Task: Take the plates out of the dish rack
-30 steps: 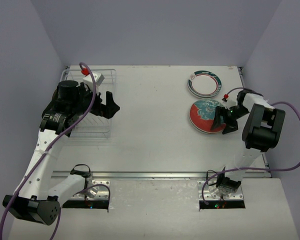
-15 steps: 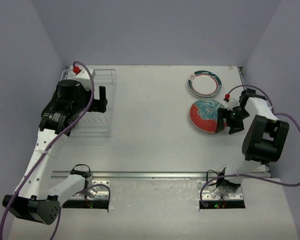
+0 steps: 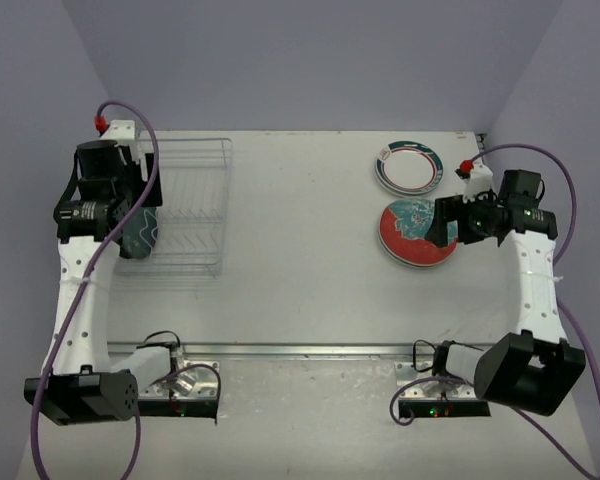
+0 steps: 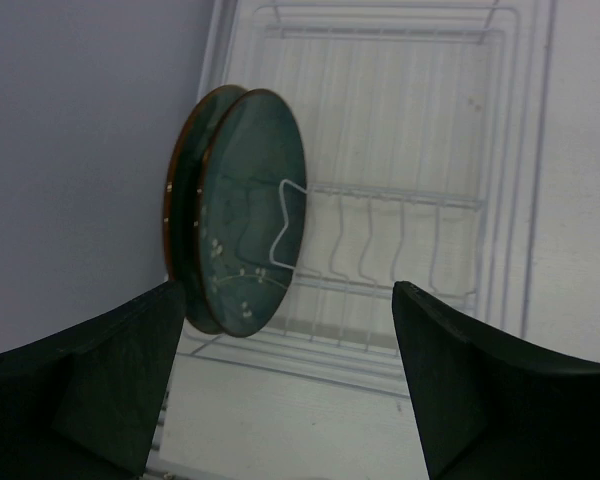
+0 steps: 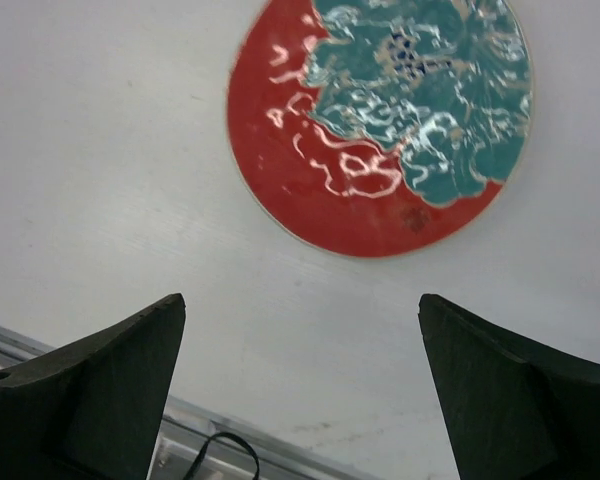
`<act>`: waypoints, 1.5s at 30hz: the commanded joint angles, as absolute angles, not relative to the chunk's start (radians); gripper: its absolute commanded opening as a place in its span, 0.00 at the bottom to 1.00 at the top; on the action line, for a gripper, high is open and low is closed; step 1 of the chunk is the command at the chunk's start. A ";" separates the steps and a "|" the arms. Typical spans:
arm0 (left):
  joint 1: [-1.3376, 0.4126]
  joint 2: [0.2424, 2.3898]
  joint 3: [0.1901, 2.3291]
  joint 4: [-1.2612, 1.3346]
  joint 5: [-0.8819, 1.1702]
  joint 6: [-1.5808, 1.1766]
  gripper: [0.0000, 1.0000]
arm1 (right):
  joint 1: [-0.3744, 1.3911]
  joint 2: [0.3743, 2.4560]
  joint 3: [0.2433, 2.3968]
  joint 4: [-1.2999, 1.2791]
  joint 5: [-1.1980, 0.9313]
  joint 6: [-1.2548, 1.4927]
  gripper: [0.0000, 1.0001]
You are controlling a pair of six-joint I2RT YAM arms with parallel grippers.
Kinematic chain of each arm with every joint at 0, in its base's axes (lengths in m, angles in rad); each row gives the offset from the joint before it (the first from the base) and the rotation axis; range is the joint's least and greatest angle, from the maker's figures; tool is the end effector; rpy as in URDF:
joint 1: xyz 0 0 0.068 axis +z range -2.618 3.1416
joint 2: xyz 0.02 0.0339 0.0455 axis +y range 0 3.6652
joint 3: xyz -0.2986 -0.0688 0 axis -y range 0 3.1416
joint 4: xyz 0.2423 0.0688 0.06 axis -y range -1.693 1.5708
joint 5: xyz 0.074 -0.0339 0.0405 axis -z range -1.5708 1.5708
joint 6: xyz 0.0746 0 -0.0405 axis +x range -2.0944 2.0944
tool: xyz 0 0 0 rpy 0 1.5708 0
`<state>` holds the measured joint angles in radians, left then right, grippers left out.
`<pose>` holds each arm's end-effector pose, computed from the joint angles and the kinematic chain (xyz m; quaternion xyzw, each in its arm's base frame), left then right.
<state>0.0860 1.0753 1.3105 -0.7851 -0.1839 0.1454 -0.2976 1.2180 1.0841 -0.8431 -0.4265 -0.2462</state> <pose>0.2233 0.0329 0.4140 -0.0190 0.8698 0.1357 0.4740 0.2427 -0.0422 0.3032 -0.0379 0.9359 0.1182 0.3298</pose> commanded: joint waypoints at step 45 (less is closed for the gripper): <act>0.255 1.453 1.335 -0.676 -0.308 0.287 0.52 | -0.196 0.902 0.827 -0.572 -0.580 -0.232 0.99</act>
<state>0.2455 1.4400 1.3567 -0.7463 -0.2555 0.3046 -0.2001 0.9077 0.8211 -0.6201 -0.5591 -0.2284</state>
